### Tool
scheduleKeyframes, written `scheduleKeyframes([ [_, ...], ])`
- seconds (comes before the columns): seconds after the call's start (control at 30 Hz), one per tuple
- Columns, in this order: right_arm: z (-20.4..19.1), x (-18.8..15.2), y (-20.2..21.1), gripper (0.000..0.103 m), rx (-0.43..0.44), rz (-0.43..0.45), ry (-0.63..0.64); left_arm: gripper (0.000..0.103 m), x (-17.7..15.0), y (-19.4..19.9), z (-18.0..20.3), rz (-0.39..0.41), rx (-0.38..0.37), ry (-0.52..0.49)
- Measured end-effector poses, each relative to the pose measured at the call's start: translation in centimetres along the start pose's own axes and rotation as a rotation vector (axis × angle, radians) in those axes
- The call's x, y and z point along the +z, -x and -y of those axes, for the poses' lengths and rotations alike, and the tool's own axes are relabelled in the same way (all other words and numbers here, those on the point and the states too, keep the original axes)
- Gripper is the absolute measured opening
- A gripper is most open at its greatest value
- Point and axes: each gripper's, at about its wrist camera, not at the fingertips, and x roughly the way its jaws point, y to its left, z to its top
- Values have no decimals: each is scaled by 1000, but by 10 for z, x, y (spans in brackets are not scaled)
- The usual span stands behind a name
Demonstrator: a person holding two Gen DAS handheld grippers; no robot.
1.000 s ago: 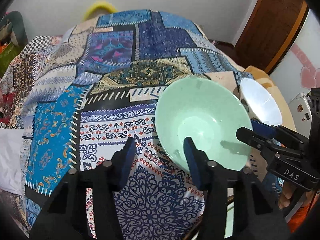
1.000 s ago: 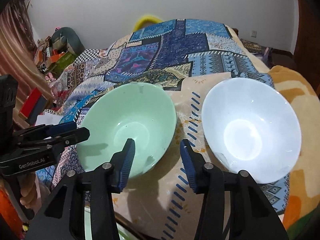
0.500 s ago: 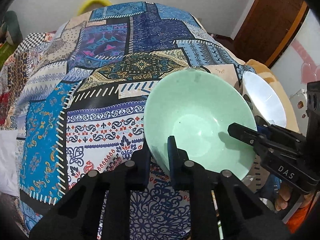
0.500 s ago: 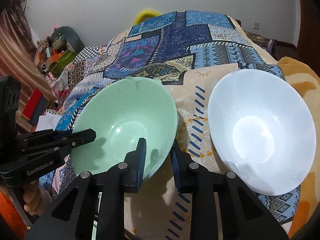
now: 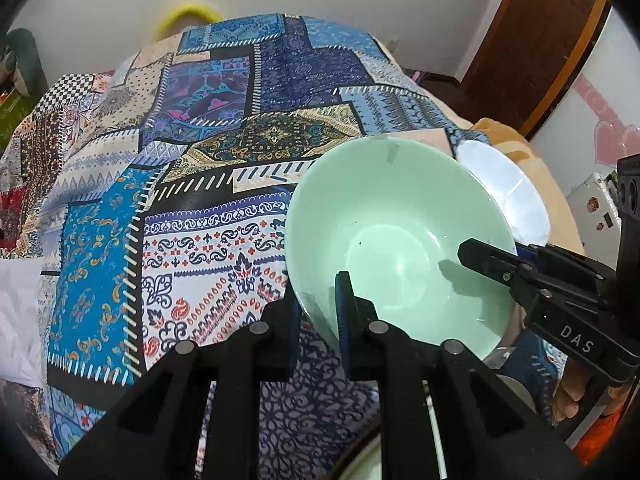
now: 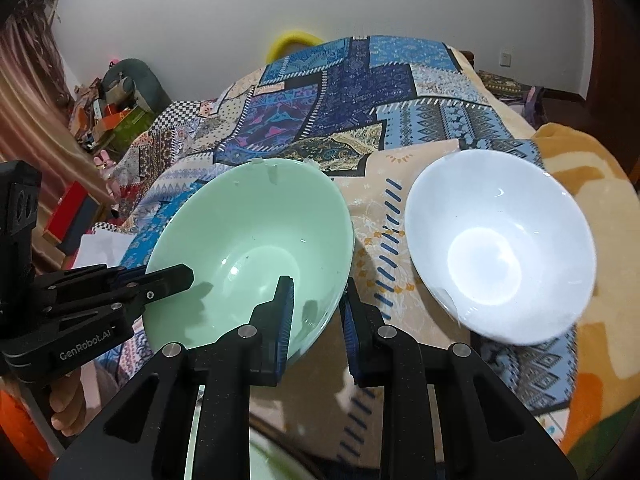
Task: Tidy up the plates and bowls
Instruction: 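Lift the light green bowl with both tools and carry it over the pink bowl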
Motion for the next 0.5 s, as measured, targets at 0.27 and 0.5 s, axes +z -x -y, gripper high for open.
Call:
scheduleKeyframes([
  [0.27, -14, -8, 31, 21, 3, 33, 13, 15, -13, 41, 10, 42, 0, -12],
  [0.5, -31, -16, 54, 21, 6, 61, 32, 15, -30, 79, 13, 74, 11, -9],
])
